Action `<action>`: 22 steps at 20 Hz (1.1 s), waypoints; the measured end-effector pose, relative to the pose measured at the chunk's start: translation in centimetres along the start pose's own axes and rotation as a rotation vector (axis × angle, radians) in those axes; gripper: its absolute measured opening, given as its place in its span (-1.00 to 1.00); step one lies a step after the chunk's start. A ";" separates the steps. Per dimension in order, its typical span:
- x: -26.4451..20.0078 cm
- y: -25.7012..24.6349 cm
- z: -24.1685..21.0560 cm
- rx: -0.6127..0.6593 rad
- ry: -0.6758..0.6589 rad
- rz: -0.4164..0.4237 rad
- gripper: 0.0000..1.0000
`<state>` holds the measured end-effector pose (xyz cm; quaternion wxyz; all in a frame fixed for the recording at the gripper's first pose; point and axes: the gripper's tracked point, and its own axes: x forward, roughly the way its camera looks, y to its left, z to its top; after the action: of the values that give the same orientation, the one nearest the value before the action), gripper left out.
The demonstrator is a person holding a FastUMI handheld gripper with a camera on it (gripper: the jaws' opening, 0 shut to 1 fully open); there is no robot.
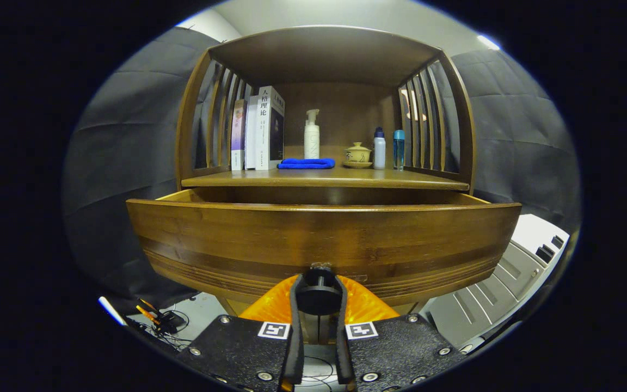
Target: Pull open the drawer, take out the items inside it, and place them on the countertop above the cabinet.
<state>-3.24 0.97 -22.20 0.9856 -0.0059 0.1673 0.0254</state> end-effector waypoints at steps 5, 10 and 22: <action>-1.4 0.5 -0.7 0.002 -0.005 -0.002 -0.54; -2.4 0.7 -1.1 0.004 0.008 0.002 -0.53; -4.8 1.2 -1.9 0.043 0.011 0.029 -0.33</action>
<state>-8.44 1.87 -22.44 0.9840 0.0174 0.1734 0.0359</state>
